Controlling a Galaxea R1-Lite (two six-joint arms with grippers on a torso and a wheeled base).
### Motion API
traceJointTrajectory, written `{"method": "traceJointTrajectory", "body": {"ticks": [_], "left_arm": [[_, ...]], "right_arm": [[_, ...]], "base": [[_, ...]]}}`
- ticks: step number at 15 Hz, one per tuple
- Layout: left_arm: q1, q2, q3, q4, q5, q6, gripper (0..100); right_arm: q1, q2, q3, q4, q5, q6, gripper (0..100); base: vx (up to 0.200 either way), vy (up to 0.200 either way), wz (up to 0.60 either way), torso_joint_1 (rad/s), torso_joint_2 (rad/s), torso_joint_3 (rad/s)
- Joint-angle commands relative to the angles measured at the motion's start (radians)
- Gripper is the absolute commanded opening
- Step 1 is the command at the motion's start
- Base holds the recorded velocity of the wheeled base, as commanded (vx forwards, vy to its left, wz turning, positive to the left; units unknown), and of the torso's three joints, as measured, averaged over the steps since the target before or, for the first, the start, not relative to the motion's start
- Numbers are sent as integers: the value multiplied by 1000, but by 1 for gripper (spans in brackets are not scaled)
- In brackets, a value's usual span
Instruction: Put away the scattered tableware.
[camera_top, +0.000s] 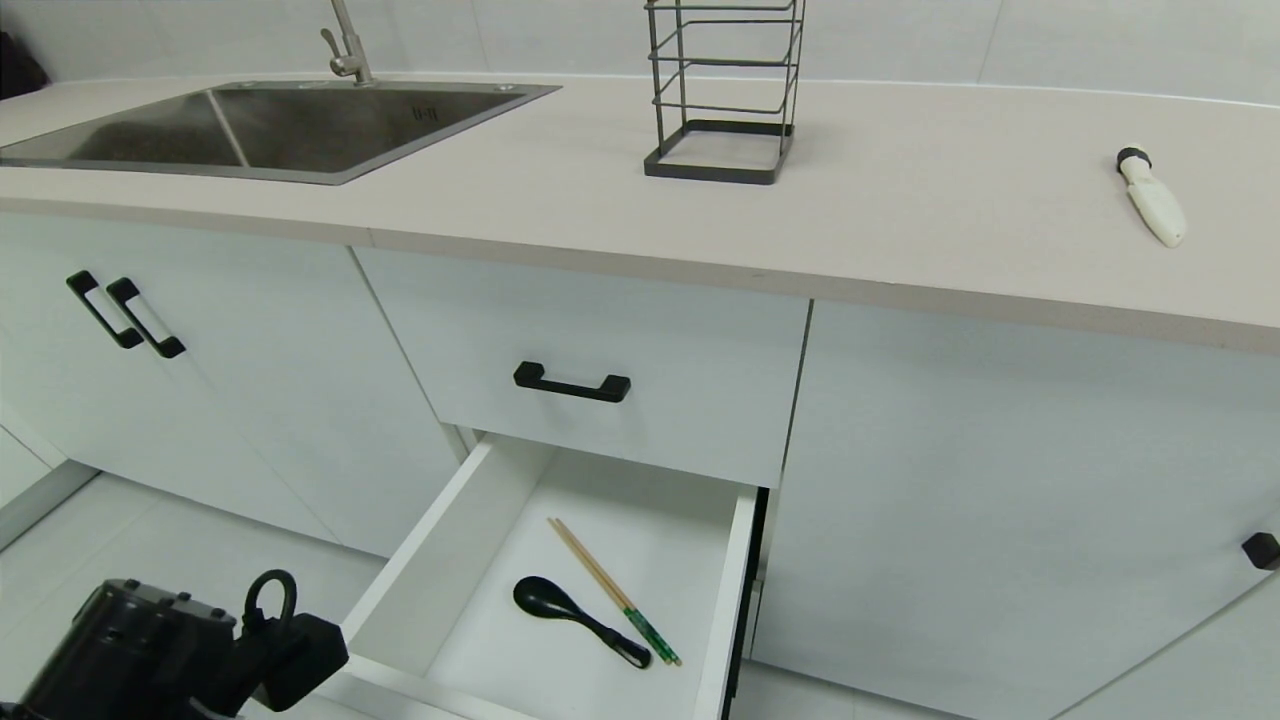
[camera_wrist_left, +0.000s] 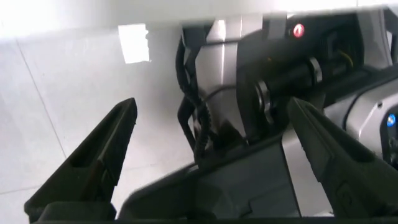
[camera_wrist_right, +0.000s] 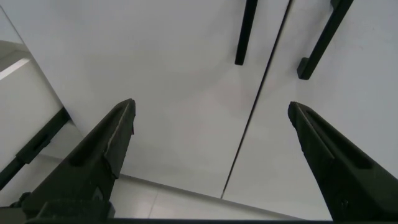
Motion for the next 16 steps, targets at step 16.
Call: {"method": "traceJointTrajectory", "body": {"ticks": [16], "left_arm": [[0,198,-39,-268,38,3,100]], "right_arm": [[0,3,0,-2,7,1,100]], "base": [[0,0,0,0,0,0]]}}
